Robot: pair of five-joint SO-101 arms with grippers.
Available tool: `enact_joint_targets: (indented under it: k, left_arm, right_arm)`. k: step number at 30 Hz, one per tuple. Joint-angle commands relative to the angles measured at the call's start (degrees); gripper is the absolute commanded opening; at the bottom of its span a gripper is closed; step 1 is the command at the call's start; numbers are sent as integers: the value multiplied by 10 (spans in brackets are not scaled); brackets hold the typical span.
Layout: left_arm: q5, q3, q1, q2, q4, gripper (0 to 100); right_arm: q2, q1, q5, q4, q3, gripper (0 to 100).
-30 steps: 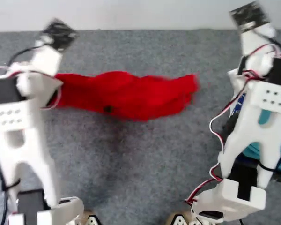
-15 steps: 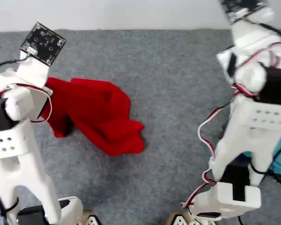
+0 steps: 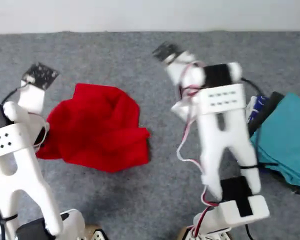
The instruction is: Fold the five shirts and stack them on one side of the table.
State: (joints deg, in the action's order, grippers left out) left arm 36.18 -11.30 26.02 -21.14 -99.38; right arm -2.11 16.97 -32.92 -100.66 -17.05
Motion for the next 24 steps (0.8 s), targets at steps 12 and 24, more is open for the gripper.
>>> enact_joint_targets:
  k: [12, 24]
  left_arm:
    - [30, -29, 16, -18, -3, 112]
    - [28, -29, 16, -18, -2, 111]
  right_arm:
    - [-171, 195, -2, 95, 4, 211]
    - [-276, 207, -4, 191, -4, 210]
